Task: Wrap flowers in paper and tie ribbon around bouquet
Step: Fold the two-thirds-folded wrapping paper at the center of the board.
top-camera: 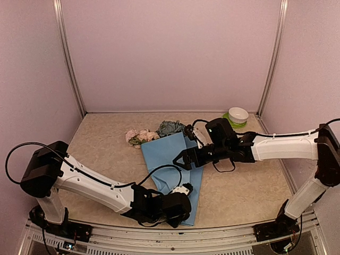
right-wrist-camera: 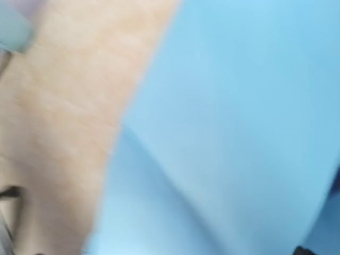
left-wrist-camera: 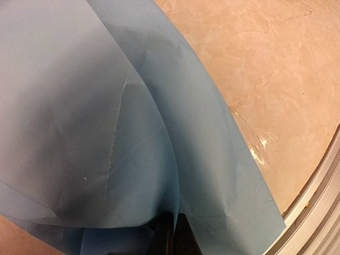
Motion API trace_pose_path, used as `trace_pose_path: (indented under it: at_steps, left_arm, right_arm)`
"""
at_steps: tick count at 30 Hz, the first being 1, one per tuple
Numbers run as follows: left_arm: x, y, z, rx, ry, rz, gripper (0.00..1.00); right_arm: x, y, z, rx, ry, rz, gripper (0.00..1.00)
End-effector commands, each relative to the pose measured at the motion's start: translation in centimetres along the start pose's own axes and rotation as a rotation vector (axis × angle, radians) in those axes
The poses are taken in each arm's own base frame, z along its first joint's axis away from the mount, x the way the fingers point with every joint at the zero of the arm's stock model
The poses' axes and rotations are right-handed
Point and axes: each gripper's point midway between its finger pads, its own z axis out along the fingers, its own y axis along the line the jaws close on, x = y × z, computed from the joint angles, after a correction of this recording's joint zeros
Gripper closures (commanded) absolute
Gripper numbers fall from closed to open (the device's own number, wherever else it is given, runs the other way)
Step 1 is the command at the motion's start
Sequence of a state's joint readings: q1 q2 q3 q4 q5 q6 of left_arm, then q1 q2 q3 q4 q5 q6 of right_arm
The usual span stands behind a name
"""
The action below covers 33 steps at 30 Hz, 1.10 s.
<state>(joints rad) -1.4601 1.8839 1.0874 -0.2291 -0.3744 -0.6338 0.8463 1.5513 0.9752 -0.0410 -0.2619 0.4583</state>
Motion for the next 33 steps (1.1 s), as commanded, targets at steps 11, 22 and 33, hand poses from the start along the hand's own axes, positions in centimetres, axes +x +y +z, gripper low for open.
trace_pose_path:
  at_steps: [11, 22, 33]
  left_arm:
    - [0.6, -1.0, -0.1, 0.032, 0.027, 0.034, 1.00]
    - [-2.6, -3.2, -3.2, 0.111, -0.058, 0.089, 0.74]
    - [-7.5, -6.9, -12.3, 0.441, -0.260, 0.133, 0.61]
  right_arm:
    - [3.8, 0.2, 3.1, -0.226, 0.160, 0.061, 0.34]
    - [2.8, -4.5, 3.4, -0.122, 0.096, 0.134, 1.00]
    - [2.6, -5.4, 4.4, -0.104, 0.095, 0.123, 1.00]
